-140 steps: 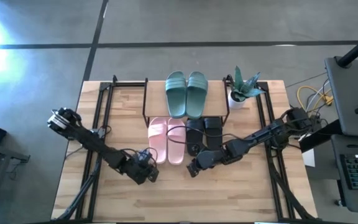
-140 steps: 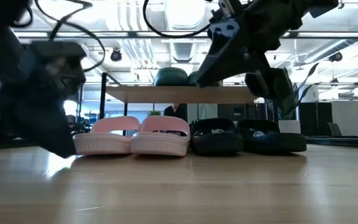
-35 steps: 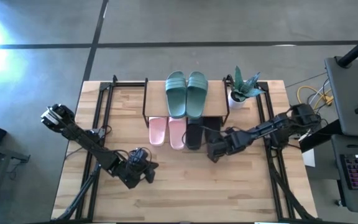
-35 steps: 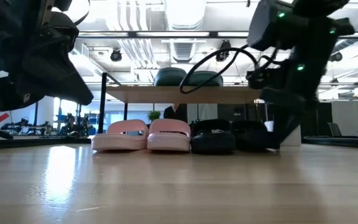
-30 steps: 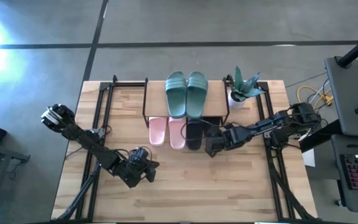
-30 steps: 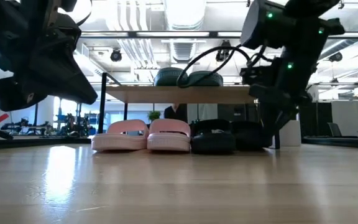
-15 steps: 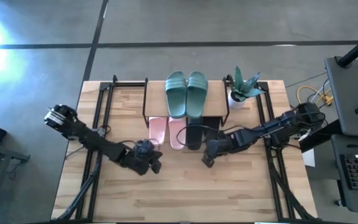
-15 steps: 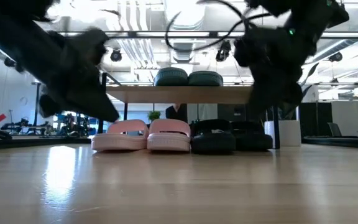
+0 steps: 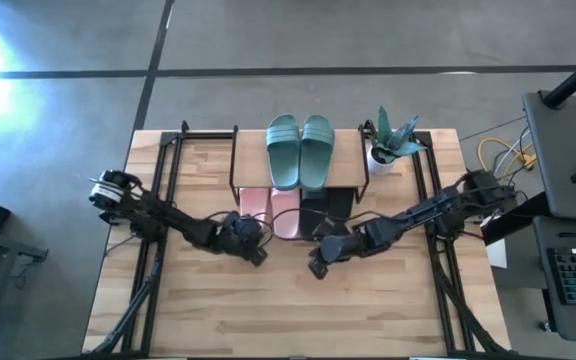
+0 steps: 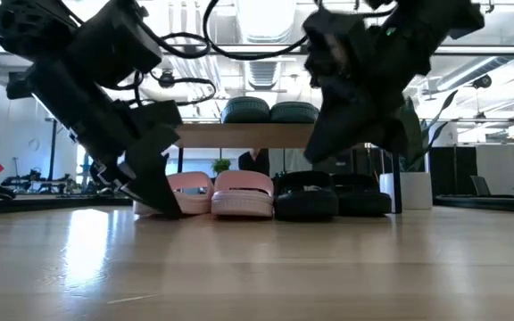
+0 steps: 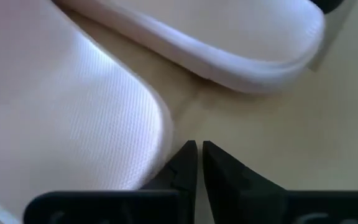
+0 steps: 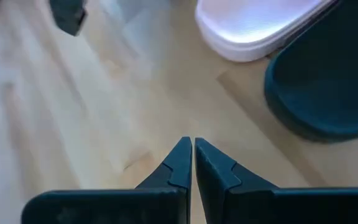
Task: Pick and place slides into the shelf
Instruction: Adjust the slides under the shelf
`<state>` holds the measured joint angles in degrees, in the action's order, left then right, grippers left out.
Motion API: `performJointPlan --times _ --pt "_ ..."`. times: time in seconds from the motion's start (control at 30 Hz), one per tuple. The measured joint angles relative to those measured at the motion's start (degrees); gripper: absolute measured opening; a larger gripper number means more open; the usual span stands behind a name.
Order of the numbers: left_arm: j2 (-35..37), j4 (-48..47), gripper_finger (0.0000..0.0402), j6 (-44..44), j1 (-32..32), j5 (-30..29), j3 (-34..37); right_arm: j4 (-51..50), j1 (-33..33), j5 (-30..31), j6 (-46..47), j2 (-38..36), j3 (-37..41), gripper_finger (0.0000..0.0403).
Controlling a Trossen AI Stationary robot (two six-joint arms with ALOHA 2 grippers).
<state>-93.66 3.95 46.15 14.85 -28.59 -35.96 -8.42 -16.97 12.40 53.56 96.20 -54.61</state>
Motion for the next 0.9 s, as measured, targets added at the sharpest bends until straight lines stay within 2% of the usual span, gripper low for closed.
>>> performJointPlan --times 0.13,0.23,0.33,0.53,0.63,0.77,0.9 --pt "0.3 -0.5 0.0012 -4.4 -0.3 -4.3 0.1 -0.3 0.5 1.1 0.2 3.5 -1.4 0.0013" --pt "0.3 -0.3 0.0012 -7.2 -0.5 -4.8 -0.1 -0.4 0.7 1.3 2.4 5.5 -1.5 0.0013" --pt "0.4 0.3 0.0012 -8.4 -0.4 -2.5 -0.7 -0.7 0.8 2.7 4.7 7.2 -1.5 0.0013" --pt "1.0 6.5 0.0012 -12.6 0.4 3.2 -1.0 -4.8 3.2 12.2 8.2 8.6 -1.5 0.0013" --pt "1.1 11.4 0.0012 -13.1 0.4 4.6 -1.1 -6.2 5.9 14.7 8.3 8.6 -1.5 0.0013" --pt "1.1 15.0 0.0012 -14.1 0.2 5.8 -1.3 -6.3 9.9 13.4 6.4 8.2 -1.6 0.0013" --pt "0.1 16.0 0.0012 -16.0 -0.3 7.7 -2.2 -6.0 12.1 5.8 3.9 7.5 -2.7 0.0013"
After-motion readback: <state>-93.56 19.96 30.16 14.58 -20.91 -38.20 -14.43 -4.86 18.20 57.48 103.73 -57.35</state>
